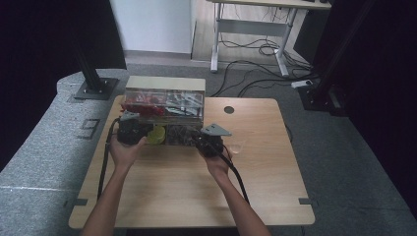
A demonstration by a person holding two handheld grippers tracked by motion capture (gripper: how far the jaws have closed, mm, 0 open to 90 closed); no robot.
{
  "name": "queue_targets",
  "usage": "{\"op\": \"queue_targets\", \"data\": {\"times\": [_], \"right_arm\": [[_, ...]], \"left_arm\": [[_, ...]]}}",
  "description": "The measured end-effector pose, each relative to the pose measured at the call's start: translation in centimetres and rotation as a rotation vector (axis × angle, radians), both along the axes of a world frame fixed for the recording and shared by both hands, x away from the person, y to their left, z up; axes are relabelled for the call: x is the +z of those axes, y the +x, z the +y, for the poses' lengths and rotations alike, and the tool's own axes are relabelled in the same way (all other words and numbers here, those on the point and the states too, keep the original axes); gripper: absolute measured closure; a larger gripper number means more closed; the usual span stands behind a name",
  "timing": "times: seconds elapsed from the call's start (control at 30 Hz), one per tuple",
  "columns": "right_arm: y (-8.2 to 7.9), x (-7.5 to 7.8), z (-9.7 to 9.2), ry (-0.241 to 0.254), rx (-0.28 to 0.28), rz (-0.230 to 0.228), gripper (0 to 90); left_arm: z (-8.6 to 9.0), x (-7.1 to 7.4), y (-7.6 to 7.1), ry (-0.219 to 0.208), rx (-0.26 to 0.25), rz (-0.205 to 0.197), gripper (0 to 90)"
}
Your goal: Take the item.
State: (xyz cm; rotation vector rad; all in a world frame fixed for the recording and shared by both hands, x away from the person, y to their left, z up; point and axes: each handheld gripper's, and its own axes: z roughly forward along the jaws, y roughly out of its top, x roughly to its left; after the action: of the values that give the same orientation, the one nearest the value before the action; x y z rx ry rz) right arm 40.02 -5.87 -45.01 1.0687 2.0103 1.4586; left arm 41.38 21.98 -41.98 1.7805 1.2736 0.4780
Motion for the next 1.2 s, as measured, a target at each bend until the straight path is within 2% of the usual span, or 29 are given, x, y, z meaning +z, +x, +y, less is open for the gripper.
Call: {"op": "queue_targets", "data": {"times": [0.33, 1.2], "right_arm": [[-0.9, 0.9, -1.6, 0.024, -0.005, -0.027, 88.8], [-2.4, 0.9, -5.1, 0.038, -0.035, -0.056, 88.8]], "left_arm": [[-0.3, 0.1, 0.0, 0.012, -0.003, -0.001, 90.0], [-0.5, 0.2, 0.1, 0.018, -0.004, 0.0, 90.0]]}}
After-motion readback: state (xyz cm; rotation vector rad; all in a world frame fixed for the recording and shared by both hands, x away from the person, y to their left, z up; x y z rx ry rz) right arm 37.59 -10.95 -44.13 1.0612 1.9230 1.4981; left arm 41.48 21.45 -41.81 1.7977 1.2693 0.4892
